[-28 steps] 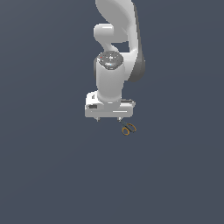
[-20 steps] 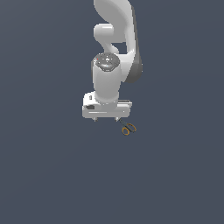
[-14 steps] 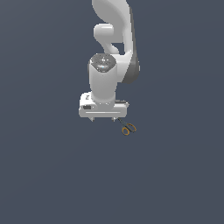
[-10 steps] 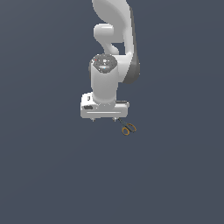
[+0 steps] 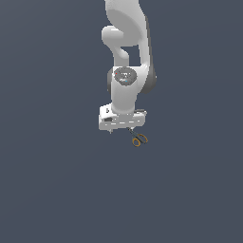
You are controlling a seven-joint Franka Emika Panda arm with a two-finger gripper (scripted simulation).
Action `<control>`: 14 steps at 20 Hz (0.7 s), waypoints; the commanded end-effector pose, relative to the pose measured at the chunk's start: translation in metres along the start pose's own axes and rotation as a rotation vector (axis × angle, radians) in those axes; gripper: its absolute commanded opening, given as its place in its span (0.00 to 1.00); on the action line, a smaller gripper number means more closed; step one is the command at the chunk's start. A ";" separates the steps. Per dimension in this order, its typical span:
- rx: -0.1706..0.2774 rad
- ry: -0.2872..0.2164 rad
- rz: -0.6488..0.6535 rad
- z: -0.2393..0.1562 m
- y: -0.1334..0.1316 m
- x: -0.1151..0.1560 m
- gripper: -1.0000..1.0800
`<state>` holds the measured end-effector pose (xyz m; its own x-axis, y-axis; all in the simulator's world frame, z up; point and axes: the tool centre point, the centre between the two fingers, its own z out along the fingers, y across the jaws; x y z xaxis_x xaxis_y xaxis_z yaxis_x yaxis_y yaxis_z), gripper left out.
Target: Pick up the object and move it to a goal position.
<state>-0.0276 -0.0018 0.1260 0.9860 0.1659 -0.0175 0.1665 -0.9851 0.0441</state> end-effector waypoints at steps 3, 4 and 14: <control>0.014 0.007 -0.083 0.025 -0.032 -0.016 0.96; 0.017 0.009 -0.101 0.030 -0.039 -0.021 0.96; 0.039 0.021 -0.220 0.062 -0.083 -0.052 0.96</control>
<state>-0.0890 0.0654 0.0647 0.9305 0.3664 -0.0039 0.3664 -0.9305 0.0051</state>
